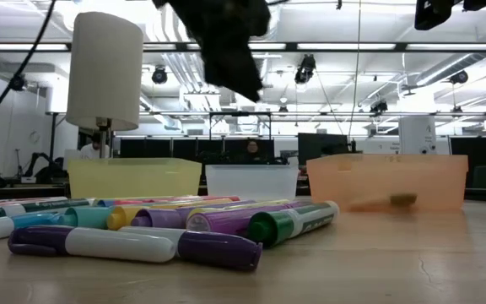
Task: Pick & Place Markers
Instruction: Put the top small light blue highlighter pen into the orange bin
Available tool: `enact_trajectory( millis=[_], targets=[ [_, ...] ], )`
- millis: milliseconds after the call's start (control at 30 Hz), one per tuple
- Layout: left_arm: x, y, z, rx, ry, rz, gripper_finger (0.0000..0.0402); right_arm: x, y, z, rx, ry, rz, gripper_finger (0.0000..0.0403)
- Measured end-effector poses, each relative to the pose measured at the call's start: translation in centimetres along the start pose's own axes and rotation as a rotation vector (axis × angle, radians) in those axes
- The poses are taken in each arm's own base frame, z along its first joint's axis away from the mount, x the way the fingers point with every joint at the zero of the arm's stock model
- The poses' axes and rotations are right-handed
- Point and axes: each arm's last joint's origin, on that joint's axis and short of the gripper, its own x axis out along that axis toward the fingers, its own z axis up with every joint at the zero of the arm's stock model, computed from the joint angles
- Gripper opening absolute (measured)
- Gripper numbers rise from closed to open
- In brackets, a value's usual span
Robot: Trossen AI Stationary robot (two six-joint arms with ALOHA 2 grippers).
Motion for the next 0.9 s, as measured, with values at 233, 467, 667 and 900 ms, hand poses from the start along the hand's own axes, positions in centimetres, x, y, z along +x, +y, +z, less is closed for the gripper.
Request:
enact_trajectory(
  millis=[233, 467, 667, 900],
  targets=[
    [-2.2, -2.9, -2.0, 0.002, 0.093, 0.048, 0.0138, 0.0, 0.0, 0.0, -0.001, 0.002, 0.0, 0.0043],
    [-2.1, -5.2, -5.3, -0.022, 0.193, 0.052, 0.0138, 0.0, 0.0, 0.0, -0.002, 0.004, 0.001, 0.0043],
    [-1.1, -5.9, -8.9, -0.048, 0.298, 0.082, 0.0138, 0.0, 0.0, -0.1, -0.003, 0.005, 0.001, 0.0043],
    [-0.1, -5.9, -11.8, -0.108, 0.376, 0.131, 0.0138, 0.0, 0.0, -0.1, -0.003, 0.005, 0.001, 0.0043]
  ],
)
